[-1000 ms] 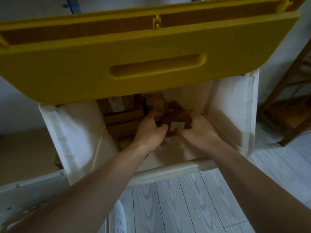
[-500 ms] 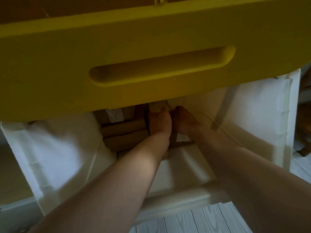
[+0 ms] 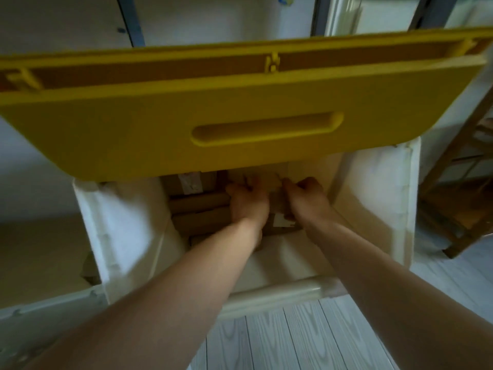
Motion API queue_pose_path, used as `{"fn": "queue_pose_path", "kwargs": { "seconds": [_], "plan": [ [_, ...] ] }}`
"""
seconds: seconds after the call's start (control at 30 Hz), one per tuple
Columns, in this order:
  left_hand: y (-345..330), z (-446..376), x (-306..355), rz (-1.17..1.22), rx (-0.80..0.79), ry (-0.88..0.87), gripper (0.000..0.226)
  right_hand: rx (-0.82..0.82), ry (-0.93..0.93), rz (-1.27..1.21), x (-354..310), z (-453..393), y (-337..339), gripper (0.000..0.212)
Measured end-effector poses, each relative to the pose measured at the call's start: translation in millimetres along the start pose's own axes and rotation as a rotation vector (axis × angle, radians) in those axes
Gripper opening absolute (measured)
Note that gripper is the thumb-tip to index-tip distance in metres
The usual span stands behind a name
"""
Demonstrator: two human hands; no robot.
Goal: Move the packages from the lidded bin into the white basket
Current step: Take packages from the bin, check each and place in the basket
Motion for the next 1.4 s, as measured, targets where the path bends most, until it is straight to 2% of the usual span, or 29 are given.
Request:
{"fn": "queue_pose_path", "kwargs": {
  "seconds": [0.1, 0.27, 0.6, 0.77, 0.9, 1.17, 1.4],
  "plan": [
    [15.3, 18.5, -5.6, -0.039, -0.069, 0.034, 0.044, -0.017, -0.092, -0.124, 2.6, 37.3, 17.0, 0.029],
    [54.8, 88.6, 23.1, 0.028, -0.152, 0.033, 0.025, -0.074, -0.115, -0.155, -6.3, 99.9, 36.3, 0.016],
    [155.1, 186.7, 31.5, 0.140, -0.283, 0.054, 0.038, -0.216, -0.041, -0.159, -15.3, 233.9, 32.1, 0.009],
    [216.3, 214.3, 43.1, 0.085, -0.349, -0.018, 0.030, -0.352, 0.054, -0.129, -24.0, 271.6, 7.3, 0.021],
    [262.5, 220.4, 57.4, 0.015, -0.310, -0.107, 0.018, -0.449, 0.135, -0.121, -40.4, 290.4, -22.4, 0.018],
    [322.8, 199.9, 56.3, 0.143, -0.180, -0.105, 0.021, -0.526, 0.229, -0.137, -70.8, 307.0, -88.5, 0.019],
    [370.1, 182.9, 63.4, 0.166, -0.098, -0.096, 0.019, -0.630, 0.222, -0.204, -84.5, 313.9, -139.9, 0.020]
  ]
}}
Point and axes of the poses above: each hand's wrist, its own z-axis away from the middle knuckle, its own y-axis out of the back of the hand, x = y × z, the point moved 6 cm from there along -z, towards the middle knuckle, and after that the axes turned 5 degrees about -y, right-handed, at the moved point
